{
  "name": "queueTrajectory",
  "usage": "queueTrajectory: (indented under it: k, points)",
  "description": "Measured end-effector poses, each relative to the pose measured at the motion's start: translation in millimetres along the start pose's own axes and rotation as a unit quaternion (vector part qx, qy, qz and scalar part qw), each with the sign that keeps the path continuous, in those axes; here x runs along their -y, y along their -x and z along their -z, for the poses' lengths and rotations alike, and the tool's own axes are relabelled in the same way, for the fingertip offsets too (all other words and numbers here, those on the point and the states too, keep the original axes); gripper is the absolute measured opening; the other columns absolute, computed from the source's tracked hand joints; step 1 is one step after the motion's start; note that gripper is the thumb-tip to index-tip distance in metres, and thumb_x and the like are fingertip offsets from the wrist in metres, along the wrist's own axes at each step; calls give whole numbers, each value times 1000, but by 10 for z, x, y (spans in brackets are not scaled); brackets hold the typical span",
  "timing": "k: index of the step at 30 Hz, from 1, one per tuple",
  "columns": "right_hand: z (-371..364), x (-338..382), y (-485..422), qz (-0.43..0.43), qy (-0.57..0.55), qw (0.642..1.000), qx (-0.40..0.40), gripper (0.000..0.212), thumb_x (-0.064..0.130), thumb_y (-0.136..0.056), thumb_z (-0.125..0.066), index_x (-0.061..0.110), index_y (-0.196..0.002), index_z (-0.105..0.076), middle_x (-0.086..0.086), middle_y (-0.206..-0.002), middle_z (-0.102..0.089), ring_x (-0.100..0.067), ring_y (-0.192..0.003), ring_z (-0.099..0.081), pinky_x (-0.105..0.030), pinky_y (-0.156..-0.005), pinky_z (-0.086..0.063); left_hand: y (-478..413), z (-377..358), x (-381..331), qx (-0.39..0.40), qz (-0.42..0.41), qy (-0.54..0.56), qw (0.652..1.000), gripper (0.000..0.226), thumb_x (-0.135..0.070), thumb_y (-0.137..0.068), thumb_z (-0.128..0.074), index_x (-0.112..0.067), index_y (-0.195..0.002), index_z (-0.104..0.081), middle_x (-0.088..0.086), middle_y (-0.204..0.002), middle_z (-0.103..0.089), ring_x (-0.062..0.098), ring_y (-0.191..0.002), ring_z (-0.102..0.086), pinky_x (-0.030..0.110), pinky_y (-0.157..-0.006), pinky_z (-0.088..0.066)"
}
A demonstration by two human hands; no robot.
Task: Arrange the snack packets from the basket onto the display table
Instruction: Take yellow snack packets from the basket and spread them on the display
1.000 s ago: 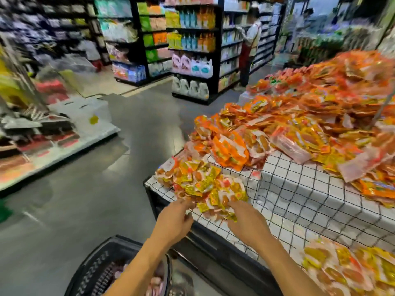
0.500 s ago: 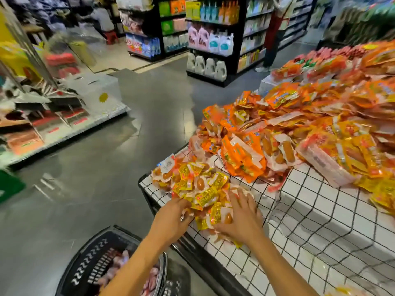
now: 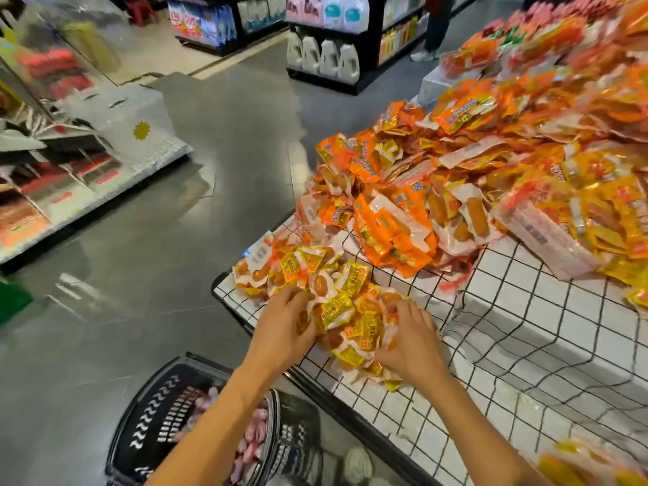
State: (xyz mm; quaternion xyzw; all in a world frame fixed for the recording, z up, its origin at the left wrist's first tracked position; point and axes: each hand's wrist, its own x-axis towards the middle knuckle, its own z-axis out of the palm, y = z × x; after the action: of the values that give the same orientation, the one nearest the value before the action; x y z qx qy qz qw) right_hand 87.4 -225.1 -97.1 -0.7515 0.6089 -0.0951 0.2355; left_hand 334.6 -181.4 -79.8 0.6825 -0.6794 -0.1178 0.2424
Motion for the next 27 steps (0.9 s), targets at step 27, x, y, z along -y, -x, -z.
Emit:
queueTrajectory:
  k: [27]
  points:
    - [215, -446, 706, -190, -224, 923, -250, 34, 24, -72, -83, 31, -92, -56, 10, -89, -66, -13, -84, -61, -34, -69, -50, -404, -307, 202, 37, -28, -125, 991, 66, -69, -72, -68, -44, -131, -51, -7, -147, -44, 32, -135, -30, 52, -94, -35]
